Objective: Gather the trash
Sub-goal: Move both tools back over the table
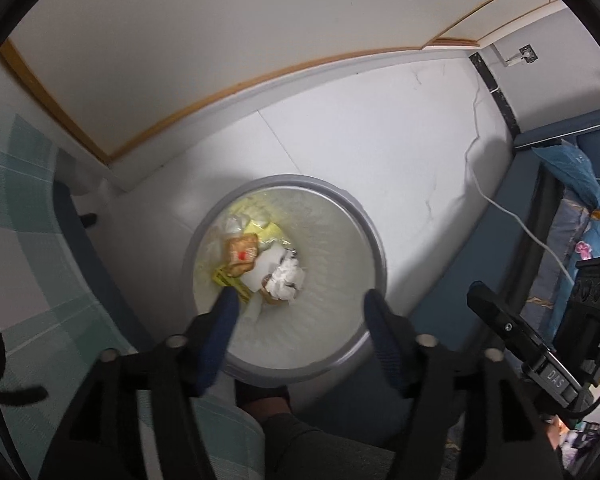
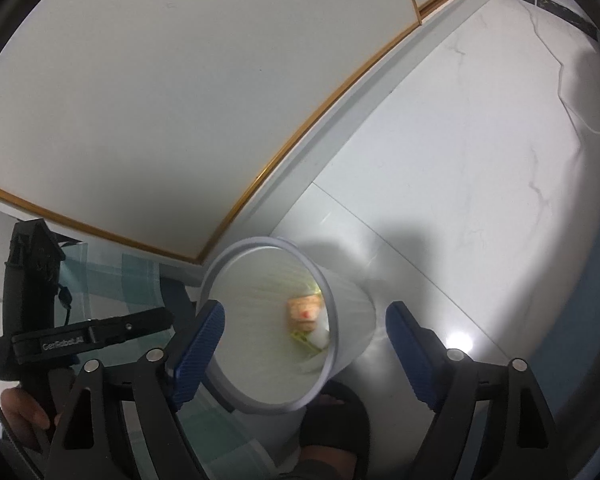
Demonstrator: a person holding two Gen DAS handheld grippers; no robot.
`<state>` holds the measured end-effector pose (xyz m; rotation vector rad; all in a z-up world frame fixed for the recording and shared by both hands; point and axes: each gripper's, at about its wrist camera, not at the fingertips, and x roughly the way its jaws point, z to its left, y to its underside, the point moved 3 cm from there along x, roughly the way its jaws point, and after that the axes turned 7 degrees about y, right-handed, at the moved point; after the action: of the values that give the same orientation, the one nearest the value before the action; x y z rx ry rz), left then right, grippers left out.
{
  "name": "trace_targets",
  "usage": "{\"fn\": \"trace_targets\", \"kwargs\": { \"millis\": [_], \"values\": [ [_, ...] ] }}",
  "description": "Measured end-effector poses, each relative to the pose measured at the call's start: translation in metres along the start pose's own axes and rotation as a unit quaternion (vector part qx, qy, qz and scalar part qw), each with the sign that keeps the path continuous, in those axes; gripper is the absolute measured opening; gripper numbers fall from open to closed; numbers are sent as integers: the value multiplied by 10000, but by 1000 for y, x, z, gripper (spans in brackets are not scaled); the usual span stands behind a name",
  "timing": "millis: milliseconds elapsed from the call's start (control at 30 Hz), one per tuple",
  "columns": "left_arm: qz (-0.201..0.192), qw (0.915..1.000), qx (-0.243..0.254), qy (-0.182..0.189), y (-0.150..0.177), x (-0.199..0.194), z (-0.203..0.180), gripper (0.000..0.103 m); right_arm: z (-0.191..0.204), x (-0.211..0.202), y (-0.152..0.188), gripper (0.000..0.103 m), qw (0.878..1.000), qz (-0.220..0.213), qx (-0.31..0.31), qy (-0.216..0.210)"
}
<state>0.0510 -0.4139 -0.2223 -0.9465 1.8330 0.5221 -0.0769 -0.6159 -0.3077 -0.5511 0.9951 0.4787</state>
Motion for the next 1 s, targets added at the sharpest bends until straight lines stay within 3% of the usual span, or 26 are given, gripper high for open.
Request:
{"fn": "trace_targets", "kwargs": {
  "millis": [167,367,600,1000],
  "values": [
    [-206,9994,5,-291,3,-7,4,73,5,0,4,84,9999,43,-118,10],
    [-435,9971,88,-612,4,-16,0,74,6,-6,5,86,9999,44,-108,20],
    [-654,9958,59,-640,8,-32,-1,74,11,-20,3,88,9999,-57,-143,28],
    [-1585,9852,99,-650,27,-99,-3,74,41,-76,-2,88,9977,-585,-341,11]
  ]
}}
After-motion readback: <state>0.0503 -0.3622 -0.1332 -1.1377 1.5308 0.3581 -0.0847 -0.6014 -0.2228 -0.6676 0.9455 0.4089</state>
